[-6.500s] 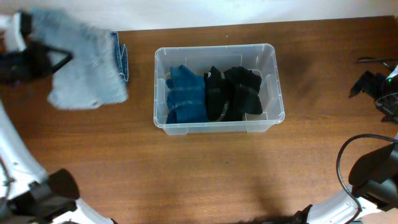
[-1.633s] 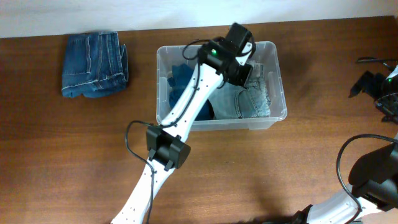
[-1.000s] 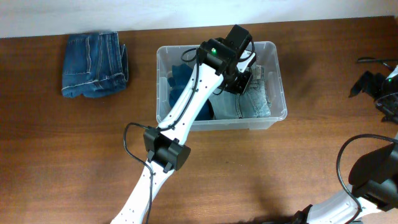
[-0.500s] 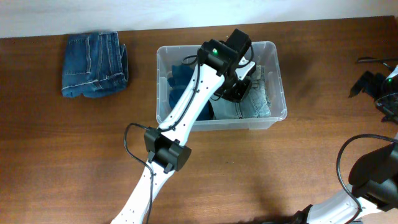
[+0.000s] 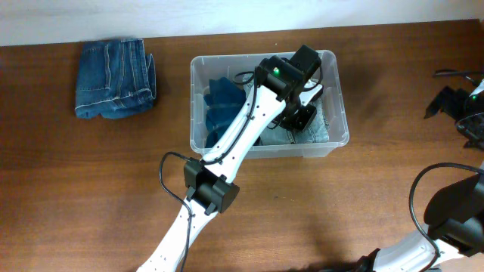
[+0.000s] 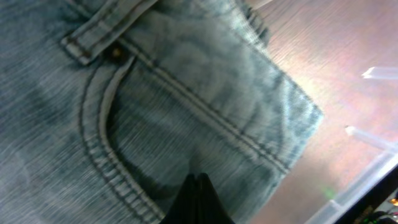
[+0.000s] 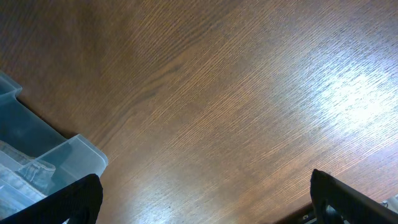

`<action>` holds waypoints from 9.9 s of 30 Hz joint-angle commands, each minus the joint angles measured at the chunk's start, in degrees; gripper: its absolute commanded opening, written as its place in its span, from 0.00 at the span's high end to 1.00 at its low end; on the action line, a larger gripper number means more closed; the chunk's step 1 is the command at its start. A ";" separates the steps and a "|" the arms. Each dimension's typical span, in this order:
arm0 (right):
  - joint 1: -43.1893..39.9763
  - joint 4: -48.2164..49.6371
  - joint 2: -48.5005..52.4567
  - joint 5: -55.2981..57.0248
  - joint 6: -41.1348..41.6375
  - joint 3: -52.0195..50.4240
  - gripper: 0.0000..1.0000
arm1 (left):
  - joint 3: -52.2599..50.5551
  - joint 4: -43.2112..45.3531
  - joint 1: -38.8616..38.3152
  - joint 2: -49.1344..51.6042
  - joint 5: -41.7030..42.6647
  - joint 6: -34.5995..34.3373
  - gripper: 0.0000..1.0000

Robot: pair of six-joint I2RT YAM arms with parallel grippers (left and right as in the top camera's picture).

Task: Pack container

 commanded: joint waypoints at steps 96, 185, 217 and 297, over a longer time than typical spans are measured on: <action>0.00 0.15 -0.24 0.28 -0.42 -0.04 0.02 | -57.83 60.26 55.91 -21.97 -25.70 2.21 0.99; 0.00 0.15 -0.24 0.28 -0.42 -0.04 0.01 | -58.07 54.71 67.82 -8.98 26.51 -4.63 0.99; 0.00 0.15 -0.24 0.28 -0.42 -0.04 0.02 | 6.08 -1.64 43.01 -15.26 53.00 1.77 0.99; 0.00 0.15 -0.24 0.28 -0.39 -0.04 0.01 | -8.35 15.63 24.65 -16.11 41.99 -30.99 0.99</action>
